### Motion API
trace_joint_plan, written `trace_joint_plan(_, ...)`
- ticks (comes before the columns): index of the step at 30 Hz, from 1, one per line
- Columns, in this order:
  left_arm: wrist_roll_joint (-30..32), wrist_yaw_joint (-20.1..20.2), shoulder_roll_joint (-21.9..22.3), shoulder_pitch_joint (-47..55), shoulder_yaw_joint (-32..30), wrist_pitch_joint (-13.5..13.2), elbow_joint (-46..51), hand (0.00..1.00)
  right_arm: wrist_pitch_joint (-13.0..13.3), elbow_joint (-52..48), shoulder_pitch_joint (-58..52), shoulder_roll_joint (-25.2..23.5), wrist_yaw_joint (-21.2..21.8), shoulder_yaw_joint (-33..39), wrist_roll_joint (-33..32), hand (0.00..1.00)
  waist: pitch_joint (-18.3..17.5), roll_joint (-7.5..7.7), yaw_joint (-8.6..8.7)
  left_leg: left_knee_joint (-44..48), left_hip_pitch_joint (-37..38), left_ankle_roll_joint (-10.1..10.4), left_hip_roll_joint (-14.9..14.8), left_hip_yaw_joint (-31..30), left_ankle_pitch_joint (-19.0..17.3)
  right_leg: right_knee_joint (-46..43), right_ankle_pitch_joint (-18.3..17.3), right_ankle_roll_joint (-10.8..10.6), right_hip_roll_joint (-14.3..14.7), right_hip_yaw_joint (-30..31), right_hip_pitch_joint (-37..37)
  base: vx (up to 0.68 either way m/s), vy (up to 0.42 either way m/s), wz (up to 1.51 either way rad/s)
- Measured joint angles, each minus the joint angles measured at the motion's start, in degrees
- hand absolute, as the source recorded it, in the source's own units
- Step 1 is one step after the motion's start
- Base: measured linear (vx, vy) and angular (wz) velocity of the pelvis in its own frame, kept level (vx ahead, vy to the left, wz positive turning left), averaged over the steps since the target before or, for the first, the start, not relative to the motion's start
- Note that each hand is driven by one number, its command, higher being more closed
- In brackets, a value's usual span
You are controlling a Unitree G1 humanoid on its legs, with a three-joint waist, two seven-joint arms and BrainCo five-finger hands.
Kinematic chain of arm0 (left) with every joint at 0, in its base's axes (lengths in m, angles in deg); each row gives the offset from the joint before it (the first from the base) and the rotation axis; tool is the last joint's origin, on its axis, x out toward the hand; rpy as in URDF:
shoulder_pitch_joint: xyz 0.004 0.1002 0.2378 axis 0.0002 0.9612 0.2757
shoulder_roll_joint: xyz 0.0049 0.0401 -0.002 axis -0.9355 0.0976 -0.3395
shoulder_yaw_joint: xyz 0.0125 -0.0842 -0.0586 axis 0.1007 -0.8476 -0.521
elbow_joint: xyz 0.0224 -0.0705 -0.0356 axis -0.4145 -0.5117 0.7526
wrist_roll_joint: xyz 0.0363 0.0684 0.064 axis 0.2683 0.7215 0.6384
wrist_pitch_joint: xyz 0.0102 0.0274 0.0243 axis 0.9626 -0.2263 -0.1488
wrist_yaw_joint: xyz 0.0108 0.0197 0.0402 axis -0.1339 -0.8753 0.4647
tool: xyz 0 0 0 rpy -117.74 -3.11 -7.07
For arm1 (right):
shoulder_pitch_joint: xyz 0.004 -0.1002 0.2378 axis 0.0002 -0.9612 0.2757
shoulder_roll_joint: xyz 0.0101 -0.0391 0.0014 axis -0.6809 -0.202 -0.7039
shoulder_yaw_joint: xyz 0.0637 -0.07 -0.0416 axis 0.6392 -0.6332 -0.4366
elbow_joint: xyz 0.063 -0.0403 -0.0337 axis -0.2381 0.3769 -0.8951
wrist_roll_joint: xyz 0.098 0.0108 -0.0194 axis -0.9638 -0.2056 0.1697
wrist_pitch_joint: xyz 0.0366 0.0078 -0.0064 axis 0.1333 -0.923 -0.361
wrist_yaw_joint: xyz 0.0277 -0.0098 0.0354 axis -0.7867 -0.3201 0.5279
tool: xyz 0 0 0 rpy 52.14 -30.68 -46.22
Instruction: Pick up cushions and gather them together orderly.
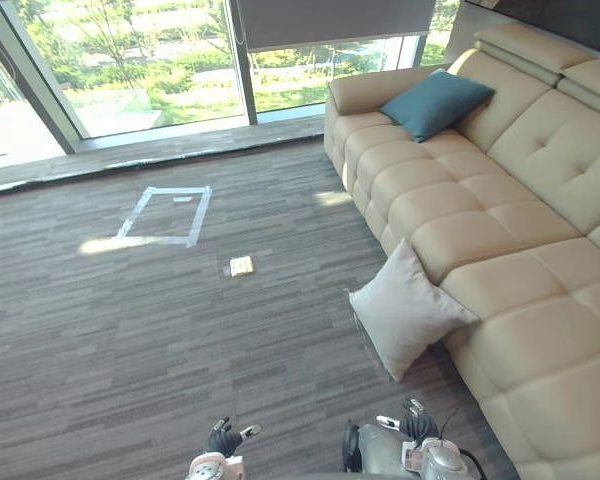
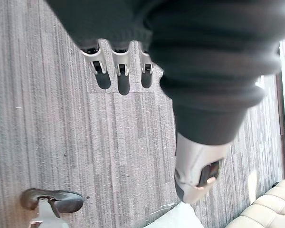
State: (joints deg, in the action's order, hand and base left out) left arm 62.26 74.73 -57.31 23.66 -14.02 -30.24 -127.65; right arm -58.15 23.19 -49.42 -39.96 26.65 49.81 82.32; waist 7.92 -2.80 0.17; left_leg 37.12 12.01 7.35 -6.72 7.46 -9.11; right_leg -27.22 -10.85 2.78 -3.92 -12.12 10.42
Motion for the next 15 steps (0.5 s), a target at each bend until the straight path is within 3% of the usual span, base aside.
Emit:
trace_joint_plan(1,0.0,0.0,0.3,0.5,-1.2,0.0,0.5,0.0,-0.3,0.0,-0.1,0.1,-0.1,-0.1,0.0,0.0,0.3,0.03,-0.25,10.9,-4.7,2.1,-2.0,-0.8,4.1,2.2,-0.8,0.8,1.2,0.3,-3.3,0.46,-0.112,-0.21)
trace_joint_plan(3,0.0,0.1,0.3,0.5,-2.1,-0.1,1.5,0.0,-0.6,0.1,0.0,-0.2,-0.3,-0.3,-0.1,0.0,0.6,-0.1,-0.28,21.5,-10.6,-0.2,-5.1,1.2,1.2,6.2,-2.0,1.7,2.9,1.2,-9.4,0.34,-0.052,-0.31)
trace_joint_plan(4,-0.1,0.0,0.2,0.8,-2.2,-0.1,2.2,0.0,-0.6,0.2,-0.2,-0.5,-0.5,-0.3,-0.2,0.0,0.7,0.34,-0.49,22.2,-12.6,-1.6,-5.7,3.0,-1.0,8.1,-1.9,1.4,2.9,2.0,-12.6,0.36,-0.054,-0.53)
trace_joint_plan(6,-0.1,0.0,-0.1,1.5,-2.1,-0.8,3.5,0.0,-0.6,0.7,-0.2,-1.4,-0.7,-0.3,-0.2,0.0,0.8,1.21,-1.09,15.2,-16.9,-3.6,-5.7,7.2,-5.1,12.3,-1.9,0.7,2.2,5.3,-17.3,0.39,-0.007,-0.76)
trace_joint_plan(7,-0.1,0.0,-0.2,1.5,-2.1,-0.9,3.6,0.0,-0.6,0.7,0.2,-1.6,-0.9,-0.2,-0.2,0.0,0.7,1.35,-1.17,10.4,-18.1,-3.6,-5.4,7.9,-5.5,13.4,-2.0,0.1,1.9,6.5,-18.3,0.33,0.069,-0.89)
trace_joint_plan(9,-0.1,-0.2,-0.5,1.6,-2.1,-1.3,3.6,0.0,-0.6,0.7,-0.1,-1.9,-1.1,-0.1,-0.2,0.0,0.6,1.96,-1.46,-7.3,-19.8,-3.5,-1.8,3.8,-5.0,14.6,-3.2,-1.9,0.2,10.4,-19.7,0.35,0.191,-0.96)
trace_joint_plan(10,-0.1,-0.3,-0.6,1.6,-2.0,-1.3,3.6,0.0,-0.6,1.1,-0.1,-1.9,-1.1,-0.1,-0.2,0.0,0.5,2.08,-1.81,-16.9,-20.0,-2.9,0.7,-2.0,-2.9,14.4,-4.4,-3.3,-0.4,13.2,-19.7,0.36,0.272,-0.88)
trace_joint_plan(11,-0.1,-0.3,-0.6,1.7,-2.0,-1.3,3.5,0.0,-0.6,1.2,-0.1,-1.8,-1.1,-0.1,-0.2,0.0,0.5,2.0,-1.91,-19.0,-19.9,-2.6,1.2,-4.1,-2.2,14.3,-4.7,-3.7,-0.5,14.0,-19.7,0.39,0.337,-1.18)
trace_joint_plan(12,-0.1,-0.3,-0.8,2.3,-2.0,-1.3,3.1,0.0,-0.6,1.4,-0.3,-1.7,-1.1,-0.3,-0.2,0.0,0.1,1.9,-2.39,-19.9,-19.8,-1.8,2.0,-7.8,1.9,13.3,-6.5,-5.5,-0.6,17.0,-19.7,0.43,0.377,-1.14)
trace_joint_plan(14,-0.3,-0.4,-2.1,2.6,-2.1,-1.3,3.1,0.0,-0.8,2.5,-1.2,-2.8,-1.1,-1.1,-0.2,0.0,-2.2,3.92,-2.79,-18.1,-19.8,-2.7,3.1,-3.9,2.1,12.9,-6.8,-6.9,-2.8,20.1,-19.4,0.44,0.36,-1.09)
trace_joint_plan(15,-0.1,-0.3,-3.2,2.7,-2.0,-1.3,2.7,0.0,-0.7,2.4,-1.4,-3.6,-1.1,-2.5,-0.1,0.0,-3.5,5.9,-3.12,-17.5,-19.0,-3.9,3.8,-1.2,0.4,11.6,-5.9,-7.4,-4.3,20.4,-18.3,0.39,0.286,-0.86)
